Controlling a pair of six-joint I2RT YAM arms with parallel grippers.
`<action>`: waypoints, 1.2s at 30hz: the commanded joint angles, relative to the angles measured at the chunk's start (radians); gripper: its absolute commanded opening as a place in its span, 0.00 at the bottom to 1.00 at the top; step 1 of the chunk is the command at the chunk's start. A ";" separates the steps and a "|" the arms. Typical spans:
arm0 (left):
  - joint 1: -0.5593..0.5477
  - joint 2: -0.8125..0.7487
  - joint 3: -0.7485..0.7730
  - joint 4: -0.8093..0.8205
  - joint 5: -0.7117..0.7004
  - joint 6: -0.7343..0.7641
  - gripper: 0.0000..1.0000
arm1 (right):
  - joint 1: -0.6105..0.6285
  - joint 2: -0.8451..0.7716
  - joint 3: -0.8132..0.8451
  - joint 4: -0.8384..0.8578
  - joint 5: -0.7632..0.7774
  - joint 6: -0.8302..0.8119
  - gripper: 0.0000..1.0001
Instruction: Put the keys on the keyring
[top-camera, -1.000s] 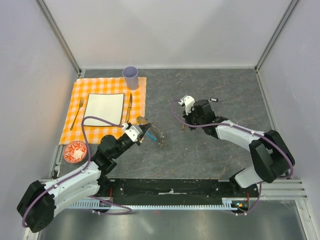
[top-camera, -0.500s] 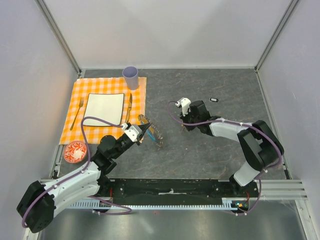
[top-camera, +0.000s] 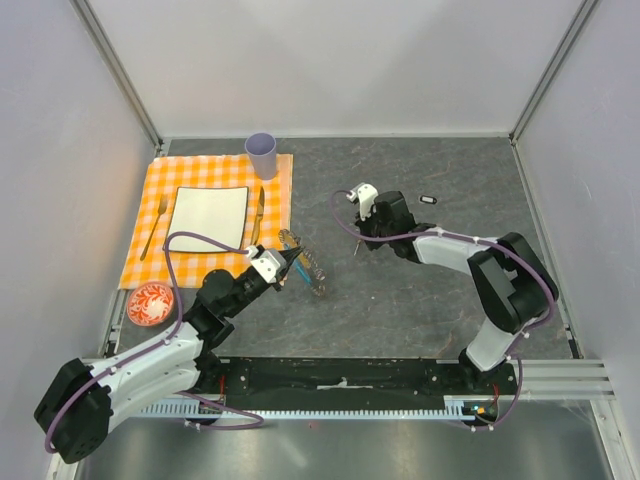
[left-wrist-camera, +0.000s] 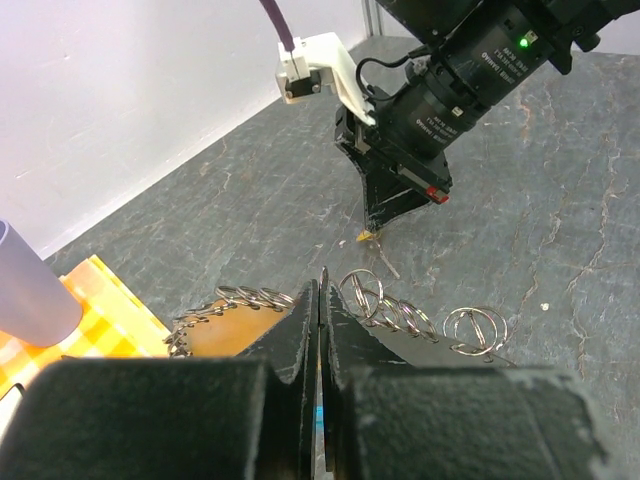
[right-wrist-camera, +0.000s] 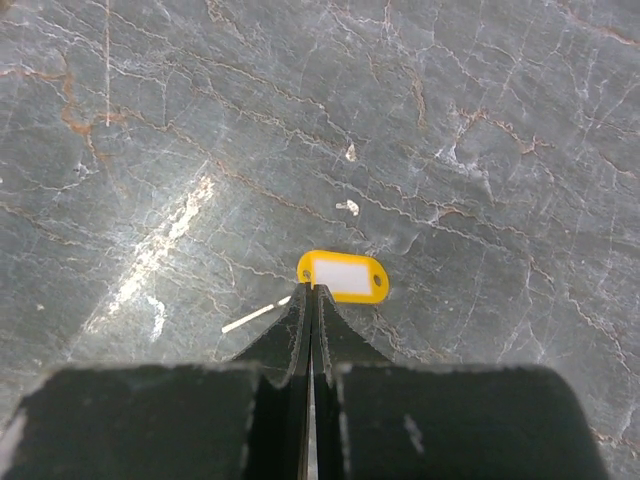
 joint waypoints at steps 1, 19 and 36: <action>-0.008 -0.009 0.007 0.098 -0.018 0.030 0.02 | 0.001 -0.127 -0.031 0.022 -0.016 0.029 0.00; -0.008 -0.021 0.004 0.101 -0.001 0.022 0.02 | 0.001 -0.344 -0.048 -0.479 -0.104 0.048 0.00; -0.008 0.003 0.005 0.106 -0.008 0.031 0.02 | 0.001 0.084 0.142 -0.252 -0.027 0.043 0.00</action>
